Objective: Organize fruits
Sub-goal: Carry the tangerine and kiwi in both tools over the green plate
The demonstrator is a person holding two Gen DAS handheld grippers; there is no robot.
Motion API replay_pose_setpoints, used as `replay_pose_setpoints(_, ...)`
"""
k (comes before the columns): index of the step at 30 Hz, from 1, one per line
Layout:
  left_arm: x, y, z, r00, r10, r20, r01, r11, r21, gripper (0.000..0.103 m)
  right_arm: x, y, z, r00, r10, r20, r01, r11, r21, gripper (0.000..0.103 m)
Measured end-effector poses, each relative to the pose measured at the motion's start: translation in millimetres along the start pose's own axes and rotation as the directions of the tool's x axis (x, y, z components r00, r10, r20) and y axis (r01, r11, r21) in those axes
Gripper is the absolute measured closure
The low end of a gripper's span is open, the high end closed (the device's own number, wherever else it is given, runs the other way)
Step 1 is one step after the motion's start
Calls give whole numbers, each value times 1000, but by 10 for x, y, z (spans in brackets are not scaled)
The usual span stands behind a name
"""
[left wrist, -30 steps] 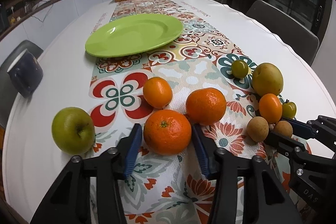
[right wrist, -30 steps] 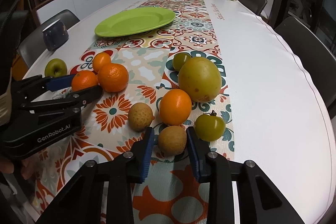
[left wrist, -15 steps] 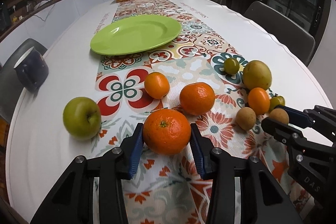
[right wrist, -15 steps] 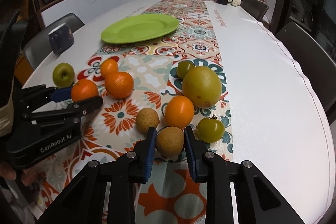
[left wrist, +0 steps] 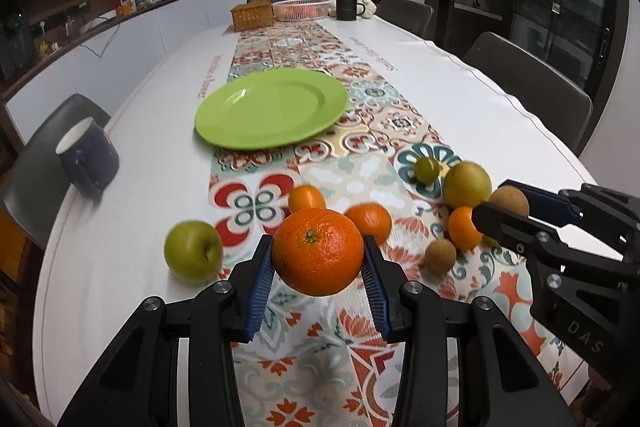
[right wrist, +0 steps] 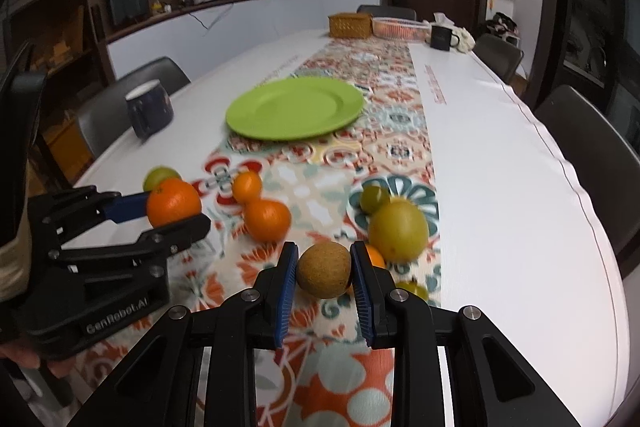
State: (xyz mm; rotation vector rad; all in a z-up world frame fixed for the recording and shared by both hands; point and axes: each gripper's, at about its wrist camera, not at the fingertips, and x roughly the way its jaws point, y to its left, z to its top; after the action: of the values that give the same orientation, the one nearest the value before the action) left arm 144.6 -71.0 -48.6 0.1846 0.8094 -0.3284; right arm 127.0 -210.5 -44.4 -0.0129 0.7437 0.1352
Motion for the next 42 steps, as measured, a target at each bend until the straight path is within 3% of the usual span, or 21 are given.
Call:
replay_pose_setpoints(16,218,381,701,999,31,26,-31,999,19,61,325,108,916,996,64,68,-59,995,-85,75)
replay_pose_setpoints(20,281,479,778,999,43,22,-43,999,16,61,443,38,1044,996,75,51,-73,997,-40,75)
replay_pose_setpoints(29,277,395,696,999,31,26,-32,999,33,61,553,-68,956,997,66,27,-66,998,-12,75)
replay_pose_setpoints(33,260,365,628,999,25,26,-26,999,21,61,585,-140,873,997,83,-2,-83,996,17,64)
replay_pose_setpoints(42,165,252,414,1000,17,22,-17,1000,19,61,562,-128,627,995,71,-65,-72,997,-11,64)
